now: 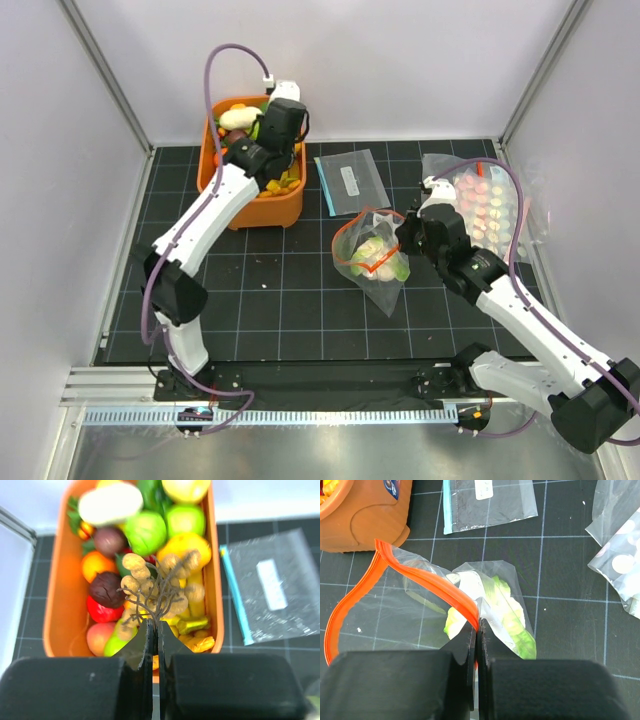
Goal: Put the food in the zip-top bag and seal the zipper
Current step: Pick up the fake fruit from the bin.
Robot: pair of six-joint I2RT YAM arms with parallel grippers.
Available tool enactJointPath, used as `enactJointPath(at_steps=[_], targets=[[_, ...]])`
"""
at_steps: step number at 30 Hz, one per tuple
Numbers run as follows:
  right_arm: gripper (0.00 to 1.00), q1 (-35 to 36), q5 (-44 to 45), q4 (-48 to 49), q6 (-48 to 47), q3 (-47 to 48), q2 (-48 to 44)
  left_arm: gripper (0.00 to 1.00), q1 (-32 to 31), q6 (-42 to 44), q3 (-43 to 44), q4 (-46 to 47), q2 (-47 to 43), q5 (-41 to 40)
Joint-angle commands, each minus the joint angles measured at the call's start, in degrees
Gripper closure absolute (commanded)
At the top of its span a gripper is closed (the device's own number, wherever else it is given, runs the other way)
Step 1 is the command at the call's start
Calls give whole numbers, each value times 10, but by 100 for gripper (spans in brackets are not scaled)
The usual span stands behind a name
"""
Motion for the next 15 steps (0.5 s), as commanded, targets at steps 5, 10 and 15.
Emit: enactJointPath(at_steps=[5, 10, 15], targets=[[99, -1, -1, 28, -1, -3, -6, 100, -42, -3, 38, -3, -90, -40], [99, -2, -5, 31, -1, -5, -6, 100, -64, -54, 9, -16, -161, -21], [99, -1, -9, 38, -1, -9, -15, 100, -86, -131, -110, 32, -273, 45]])
